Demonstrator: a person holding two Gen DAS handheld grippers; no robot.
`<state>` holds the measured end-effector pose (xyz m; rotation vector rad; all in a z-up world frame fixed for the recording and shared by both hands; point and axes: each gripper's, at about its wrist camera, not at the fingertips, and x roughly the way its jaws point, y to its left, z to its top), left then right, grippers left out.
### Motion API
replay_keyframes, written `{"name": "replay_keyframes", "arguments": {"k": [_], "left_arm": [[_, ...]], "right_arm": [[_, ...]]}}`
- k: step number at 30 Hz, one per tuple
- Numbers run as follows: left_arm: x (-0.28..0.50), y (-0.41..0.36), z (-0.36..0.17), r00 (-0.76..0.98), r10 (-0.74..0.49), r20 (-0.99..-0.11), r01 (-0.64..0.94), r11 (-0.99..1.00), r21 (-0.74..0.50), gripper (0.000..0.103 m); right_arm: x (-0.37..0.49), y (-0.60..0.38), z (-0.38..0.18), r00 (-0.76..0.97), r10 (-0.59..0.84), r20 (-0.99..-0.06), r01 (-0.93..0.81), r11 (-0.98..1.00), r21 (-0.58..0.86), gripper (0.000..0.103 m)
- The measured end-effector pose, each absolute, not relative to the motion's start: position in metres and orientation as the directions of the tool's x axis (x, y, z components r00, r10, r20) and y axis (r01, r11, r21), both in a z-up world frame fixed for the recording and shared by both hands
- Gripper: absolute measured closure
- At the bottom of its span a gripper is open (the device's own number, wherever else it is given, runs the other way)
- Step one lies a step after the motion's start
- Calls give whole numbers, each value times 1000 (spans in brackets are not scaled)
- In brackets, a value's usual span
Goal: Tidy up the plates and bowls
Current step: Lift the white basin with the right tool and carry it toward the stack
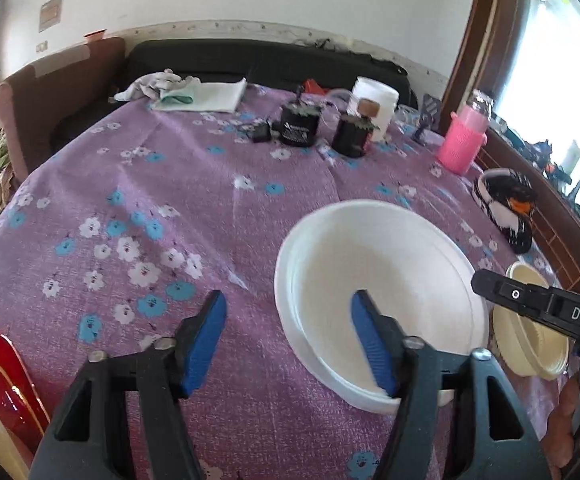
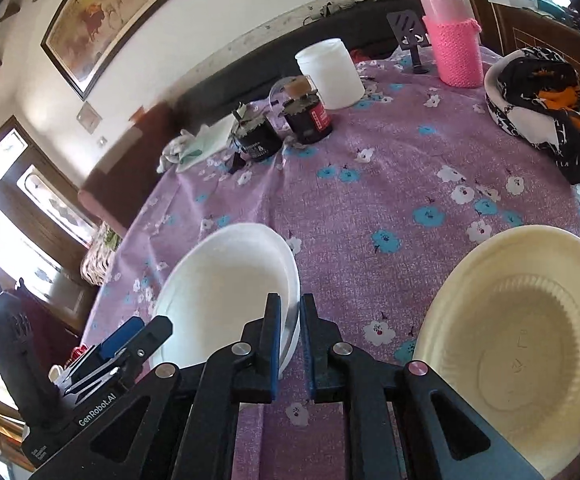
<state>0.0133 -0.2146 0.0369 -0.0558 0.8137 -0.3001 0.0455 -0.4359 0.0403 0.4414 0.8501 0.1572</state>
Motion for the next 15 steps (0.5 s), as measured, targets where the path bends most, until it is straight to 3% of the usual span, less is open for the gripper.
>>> {"name": "replay_keyframes", "arguments": {"k": [2, 4, 15], "left_arm": [[13, -219, 33, 629, -291, -721, 258, 953, -160, 75], [12, -222, 31, 609, -315, -728, 282, 944, -172, 82], [1, -228, 39, 661, -296, -690, 301, 946, -117, 82]], "right_arm": [[47, -434, 37, 649, 288, -704, 48, 908, 416, 92], [46, -430, 36, 647, 271, -713, 45, 919, 391, 92], [42, -421, 36, 678, 210, -705, 50, 943, 329, 93]]}}
